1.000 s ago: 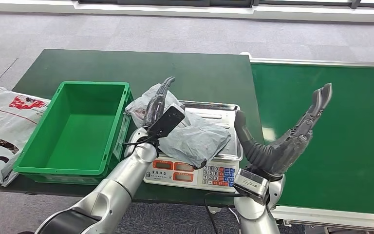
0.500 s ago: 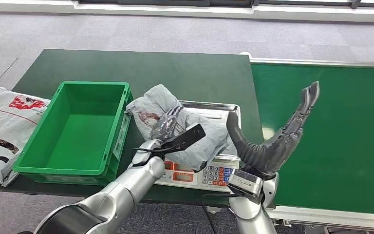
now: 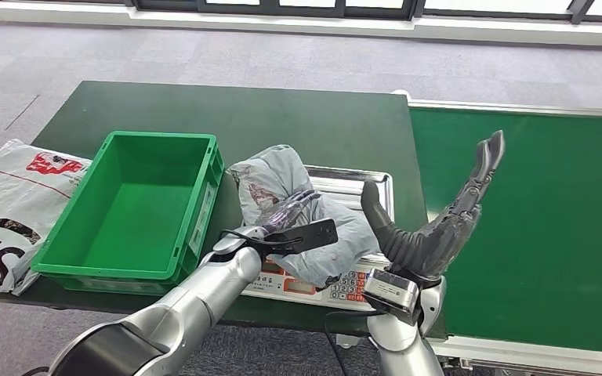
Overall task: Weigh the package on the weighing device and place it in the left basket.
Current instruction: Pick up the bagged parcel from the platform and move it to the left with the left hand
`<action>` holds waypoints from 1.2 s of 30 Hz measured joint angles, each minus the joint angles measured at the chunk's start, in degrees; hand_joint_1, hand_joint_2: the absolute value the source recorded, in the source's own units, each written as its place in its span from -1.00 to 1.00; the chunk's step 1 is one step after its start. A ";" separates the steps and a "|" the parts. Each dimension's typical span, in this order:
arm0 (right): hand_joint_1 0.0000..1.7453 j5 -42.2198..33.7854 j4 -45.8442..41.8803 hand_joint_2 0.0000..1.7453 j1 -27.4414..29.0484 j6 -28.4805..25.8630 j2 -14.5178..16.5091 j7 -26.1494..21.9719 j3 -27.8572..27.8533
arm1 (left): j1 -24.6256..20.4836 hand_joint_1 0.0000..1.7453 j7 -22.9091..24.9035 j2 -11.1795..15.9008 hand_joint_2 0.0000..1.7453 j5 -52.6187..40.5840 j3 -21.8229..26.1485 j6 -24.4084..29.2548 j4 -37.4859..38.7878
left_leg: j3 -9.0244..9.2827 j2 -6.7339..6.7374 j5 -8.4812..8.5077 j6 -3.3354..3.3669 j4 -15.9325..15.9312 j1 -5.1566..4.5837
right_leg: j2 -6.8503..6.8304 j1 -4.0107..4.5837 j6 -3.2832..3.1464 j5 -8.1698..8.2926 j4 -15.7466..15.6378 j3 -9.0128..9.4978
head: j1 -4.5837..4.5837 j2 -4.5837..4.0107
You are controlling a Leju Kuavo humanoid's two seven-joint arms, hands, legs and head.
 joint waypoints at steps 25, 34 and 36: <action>-1.00 0.78 0.60 1.00 -0.02 0.00 0.00 0.00 -0.11 | 0.58 1.00 -2.70 -0.20 1.00 0.04 0.00 0.57 -0.02 | 0.36 0.01 -0.25 0.03 0.00 -0.01 | 0.00 -0.01 0.01 -0.16 -0.07 0.37 | 0.00 0.00; -1.00 0.58 0.84 1.00 -0.04 0.00 0.00 0.00 -0.10 | 0.68 1.00 -2.70 -0.20 1.00 0.36 0.00 0.56 -0.04 | 0.47 0.01 -0.28 0.00 0.00 -0.01 | 0.00 -0.01 0.03 -0.21 -0.07 0.48 | 0.00 0.00; -1.00 0.58 0.84 1.00 -0.04 0.00 0.00 0.00 -0.10 | 0.68 1.00 -2.70 -0.20 1.00 0.36 0.00 0.56 -0.04 | 0.48 0.01 -0.28 0.00 0.00 -0.01 | 0.00 -0.01 0.03 -0.21 -0.07 0.49 | 0.00 0.00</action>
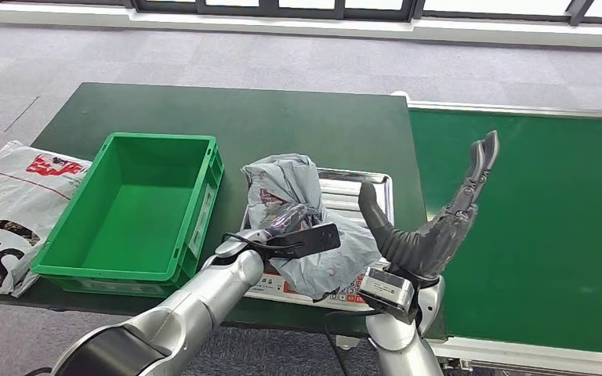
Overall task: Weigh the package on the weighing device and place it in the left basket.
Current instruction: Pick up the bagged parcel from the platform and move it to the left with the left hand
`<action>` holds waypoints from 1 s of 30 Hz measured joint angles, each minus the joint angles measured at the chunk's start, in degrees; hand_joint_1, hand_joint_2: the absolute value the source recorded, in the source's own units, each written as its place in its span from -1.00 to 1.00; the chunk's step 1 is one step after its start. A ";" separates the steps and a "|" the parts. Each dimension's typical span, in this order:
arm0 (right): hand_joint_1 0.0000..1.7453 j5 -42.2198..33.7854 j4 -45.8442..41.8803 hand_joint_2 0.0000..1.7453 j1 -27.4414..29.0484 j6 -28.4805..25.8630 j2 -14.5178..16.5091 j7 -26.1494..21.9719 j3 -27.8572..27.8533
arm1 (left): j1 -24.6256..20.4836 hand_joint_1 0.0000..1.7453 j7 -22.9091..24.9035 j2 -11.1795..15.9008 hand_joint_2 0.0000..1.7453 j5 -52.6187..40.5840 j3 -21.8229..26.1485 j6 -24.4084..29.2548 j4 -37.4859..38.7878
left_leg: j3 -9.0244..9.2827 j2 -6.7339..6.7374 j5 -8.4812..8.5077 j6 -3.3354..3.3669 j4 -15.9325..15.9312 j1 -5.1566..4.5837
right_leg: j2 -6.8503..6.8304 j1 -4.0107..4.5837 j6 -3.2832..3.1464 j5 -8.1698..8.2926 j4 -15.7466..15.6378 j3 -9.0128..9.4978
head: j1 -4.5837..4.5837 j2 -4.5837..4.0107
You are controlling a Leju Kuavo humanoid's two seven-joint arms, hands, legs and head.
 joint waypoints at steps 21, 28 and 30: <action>-1.00 1.28 -0.22 1.00 0.33 0.00 0.00 0.00 -1.35 | 1.47 1.00 -9.80 0.08 1.00 3.79 4.98 19.38 -1.06 | -0.22 0.32 0.02 -0.06 0.00 0.00 | 0.32 0.00 -0.08 0.10 0.03 -0.45 | 0.00 0.00; -1.00 0.64 -0.33 1.00 0.40 0.00 0.00 0.02 -1.74 | 1.44 1.00 -11.50 0.52 1.00 3.90 7.33 24.16 -3.38 | -0.47 0.39 0.05 -0.09 0.00 0.01 | 0.42 0.02 -0.09 0.14 0.08 -0.74 | 0.00 0.00; -1.00 0.53 -0.33 1.00 0.41 0.00 0.00 0.02 -1.83 | 1.54 1.00 -11.55 0.58 1.00 3.78 7.74 24.61 -3.75 | -0.53 0.39 0.05 -0.10 0.00 0.01 | 0.42 0.02 -0.09 0.14 0.08 -0.80 | 0.00 0.00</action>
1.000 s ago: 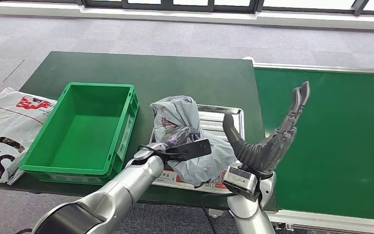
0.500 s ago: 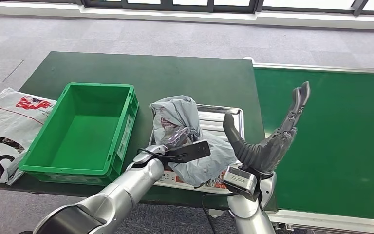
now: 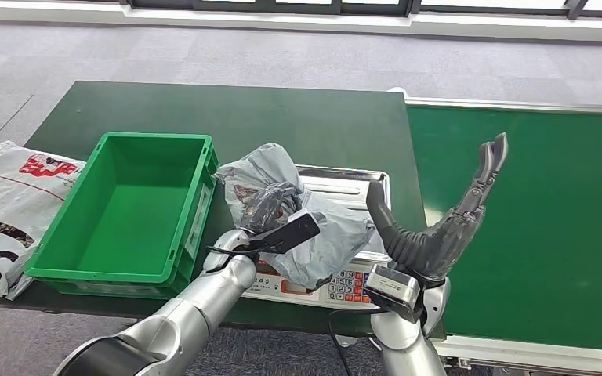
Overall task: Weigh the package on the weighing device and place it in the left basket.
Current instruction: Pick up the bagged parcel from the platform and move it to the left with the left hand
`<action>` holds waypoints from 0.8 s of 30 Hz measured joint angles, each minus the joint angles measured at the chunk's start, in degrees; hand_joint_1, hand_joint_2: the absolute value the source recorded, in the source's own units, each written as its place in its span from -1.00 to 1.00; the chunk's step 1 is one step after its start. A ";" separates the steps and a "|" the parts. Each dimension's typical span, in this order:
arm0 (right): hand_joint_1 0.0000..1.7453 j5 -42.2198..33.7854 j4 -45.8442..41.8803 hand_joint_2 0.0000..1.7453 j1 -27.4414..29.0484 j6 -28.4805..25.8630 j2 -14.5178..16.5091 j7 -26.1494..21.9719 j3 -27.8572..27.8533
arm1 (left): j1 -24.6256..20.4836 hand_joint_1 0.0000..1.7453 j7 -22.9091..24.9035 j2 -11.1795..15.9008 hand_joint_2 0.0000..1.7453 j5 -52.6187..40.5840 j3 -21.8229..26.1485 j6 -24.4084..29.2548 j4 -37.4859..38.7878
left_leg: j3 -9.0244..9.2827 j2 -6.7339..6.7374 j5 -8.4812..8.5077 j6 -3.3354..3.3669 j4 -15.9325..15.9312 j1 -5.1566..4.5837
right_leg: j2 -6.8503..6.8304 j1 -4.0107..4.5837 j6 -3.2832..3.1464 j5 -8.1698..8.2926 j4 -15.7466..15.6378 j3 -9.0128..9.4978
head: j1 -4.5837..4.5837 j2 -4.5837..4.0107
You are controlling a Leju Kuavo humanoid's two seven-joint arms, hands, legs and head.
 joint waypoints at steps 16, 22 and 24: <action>-1.00 -0.48 0.00 1.00 0.10 0.00 0.00 0.00 -0.49 | 0.80 1.00 -0.03 0.07 1.00 -0.64 1.44 0.58 -1.27 | -0.19 0.00 0.00 0.00 0.00 0.00 | 0.00 0.00 0.00 0.00 0.00 -0.19 | 0.00 0.00; -1.00 -0.40 -0.02 1.00 0.12 0.00 0.00 0.00 -0.51 | 1.02 1.00 0.32 0.07 1.00 -1.63 1.68 1.72 -1.68 | -0.22 0.00 0.00 0.00 0.00 0.00 | 0.00 0.00 0.00 0.00 0.00 -0.21 | 0.00 0.00; -1.00 -0.33 -0.02 1.00 0.13 0.00 0.00 0.00 -0.54 | 1.16 1.00 -0.02 0.07 1.00 -1.98 2.06 2.37 -2.03 | -0.22 0.00 0.00 0.00 0.00 0.00 | 0.00 0.00 0.00 0.00 0.00 -0.22 | 0.00 0.00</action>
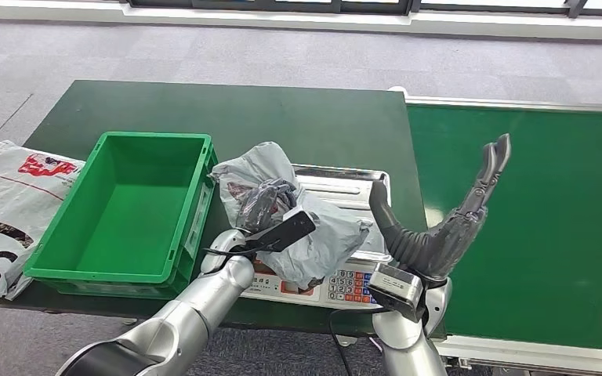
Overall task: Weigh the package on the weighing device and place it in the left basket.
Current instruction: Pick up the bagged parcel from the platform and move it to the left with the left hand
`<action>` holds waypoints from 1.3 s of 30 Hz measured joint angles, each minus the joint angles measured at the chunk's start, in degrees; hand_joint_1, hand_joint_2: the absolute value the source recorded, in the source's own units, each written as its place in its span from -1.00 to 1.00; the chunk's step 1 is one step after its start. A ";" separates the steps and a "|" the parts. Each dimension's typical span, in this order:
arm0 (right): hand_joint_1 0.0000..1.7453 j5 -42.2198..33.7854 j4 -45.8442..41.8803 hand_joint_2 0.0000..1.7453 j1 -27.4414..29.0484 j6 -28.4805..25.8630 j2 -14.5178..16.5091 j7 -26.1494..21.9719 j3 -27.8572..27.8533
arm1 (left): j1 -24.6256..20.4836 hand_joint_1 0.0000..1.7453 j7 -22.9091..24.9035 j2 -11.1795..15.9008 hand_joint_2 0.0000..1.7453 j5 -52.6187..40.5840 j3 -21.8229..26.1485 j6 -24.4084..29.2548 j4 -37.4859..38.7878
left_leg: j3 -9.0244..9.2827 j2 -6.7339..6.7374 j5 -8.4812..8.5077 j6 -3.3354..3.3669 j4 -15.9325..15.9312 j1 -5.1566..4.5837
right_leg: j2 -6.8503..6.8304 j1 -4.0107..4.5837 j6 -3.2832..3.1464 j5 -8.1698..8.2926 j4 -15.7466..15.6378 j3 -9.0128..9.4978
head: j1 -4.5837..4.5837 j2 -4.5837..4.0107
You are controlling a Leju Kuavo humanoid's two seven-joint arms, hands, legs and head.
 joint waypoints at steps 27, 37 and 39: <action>-1.00 0.00 -0.13 1.00 0.10 0.00 0.00 0.00 -0.39 | 5.91 1.00 -7.09 -1.51 1.00 0.19 3.45 6.36 -17.22 | -0.03 0.03 0.00 0.00 0.00 0.00 | 0.03 0.00 0.00 0.00 0.00 -0.05 | 0.00 0.00; -1.00 0.64 -0.15 1.00 0.14 0.00 0.00 -0.02 -0.50 | 10.79 1.00 -2.20 -1.57 1.00 -12.06 10.43 13.56 -32.54 | -0.07 0.28 -0.01 -0.01 0.00 0.01 | 0.28 0.01 -0.01 0.01 0.03 -0.16 | 0.00 -0.01; -1.00 0.63 -0.16 1.00 0.16 0.00 0.00 -0.02 -0.60 | 11.05 1.00 -5.07 -1.57 1.00 -9.40 14.82 13.59 -36.31 | -0.06 0.34 -0.01 -0.01 0.00 0.02 | 0.34 0.03 -0.02 0.01 0.04 -0.19 | -0.01 0.00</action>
